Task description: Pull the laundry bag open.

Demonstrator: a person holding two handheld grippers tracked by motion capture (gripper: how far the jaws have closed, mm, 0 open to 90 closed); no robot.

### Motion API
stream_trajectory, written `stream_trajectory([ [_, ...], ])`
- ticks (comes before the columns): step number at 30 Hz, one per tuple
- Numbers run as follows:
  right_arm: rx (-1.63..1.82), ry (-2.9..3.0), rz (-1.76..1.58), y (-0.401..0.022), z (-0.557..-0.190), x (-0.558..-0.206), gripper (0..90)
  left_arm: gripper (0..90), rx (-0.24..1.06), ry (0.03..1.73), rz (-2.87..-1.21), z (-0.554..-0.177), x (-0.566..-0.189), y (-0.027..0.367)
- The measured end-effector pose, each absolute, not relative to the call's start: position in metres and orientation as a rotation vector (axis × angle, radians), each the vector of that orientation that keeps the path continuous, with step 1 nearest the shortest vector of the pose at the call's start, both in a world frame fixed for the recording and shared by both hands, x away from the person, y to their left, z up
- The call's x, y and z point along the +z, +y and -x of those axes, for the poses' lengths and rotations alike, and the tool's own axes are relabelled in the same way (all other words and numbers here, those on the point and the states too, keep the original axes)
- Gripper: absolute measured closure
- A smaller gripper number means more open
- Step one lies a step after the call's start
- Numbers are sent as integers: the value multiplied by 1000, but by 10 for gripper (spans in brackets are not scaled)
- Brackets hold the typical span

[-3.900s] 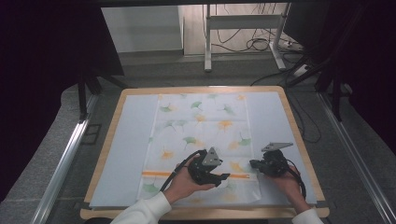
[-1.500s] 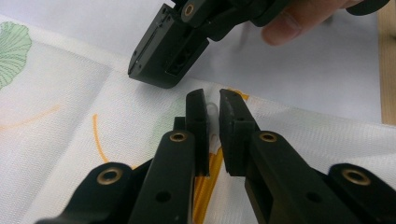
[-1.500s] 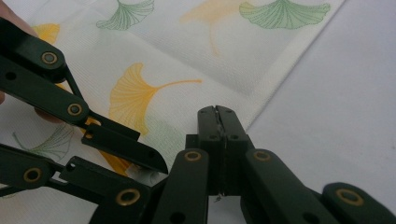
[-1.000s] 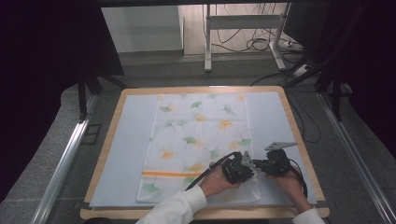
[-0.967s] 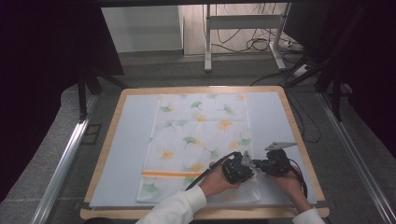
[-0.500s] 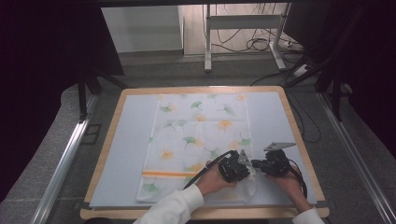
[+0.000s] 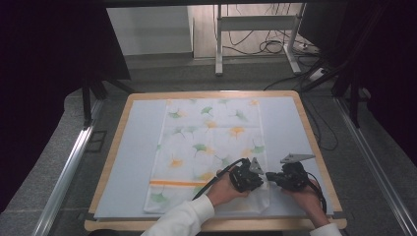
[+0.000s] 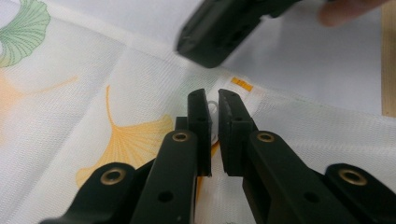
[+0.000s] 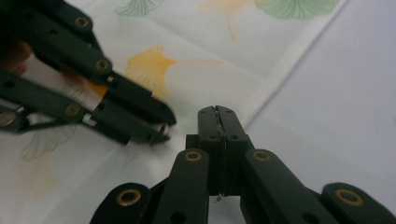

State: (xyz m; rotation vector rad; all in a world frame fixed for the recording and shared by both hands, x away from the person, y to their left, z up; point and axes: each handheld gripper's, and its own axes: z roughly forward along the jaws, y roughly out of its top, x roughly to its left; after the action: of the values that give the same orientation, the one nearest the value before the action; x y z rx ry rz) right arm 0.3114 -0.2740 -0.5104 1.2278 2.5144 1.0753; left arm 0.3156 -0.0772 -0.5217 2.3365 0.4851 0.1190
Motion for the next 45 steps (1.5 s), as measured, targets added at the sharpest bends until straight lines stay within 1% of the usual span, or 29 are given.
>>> stream_trajectory([
  [2,1099,2503,-1254,-278,-297,-506,896,844,121,486,-2336,-315,-522,-77],
  [4,1101,2503,-1255,-278,-292,-504,896,844,124,483,-2339,-315,-522,-77],
  [5,1107,2517,-1243,-275,-282,-502,896,844,122,486,-2334,-315,-522,-77],
  [9,1084,2578,-1205,-265,-272,-505,896,844,122,487,-2333,-315,-522,-78],
  [10,1044,2598,-1184,-259,-272,-508,896,844,123,484,-2335,-315,-522,-78],
  [14,987,2611,-1212,-258,-278,-515,897,844,124,487,-2329,-315,-522,-78],
  [18,1026,2626,-1276,-264,-282,-516,899,844,137,475,-2341,-314,-522,-77],
  [45,1038,2640,-1265,-265,-283,-516,900,844,166,485,-2367,-311,-520,-62],
])
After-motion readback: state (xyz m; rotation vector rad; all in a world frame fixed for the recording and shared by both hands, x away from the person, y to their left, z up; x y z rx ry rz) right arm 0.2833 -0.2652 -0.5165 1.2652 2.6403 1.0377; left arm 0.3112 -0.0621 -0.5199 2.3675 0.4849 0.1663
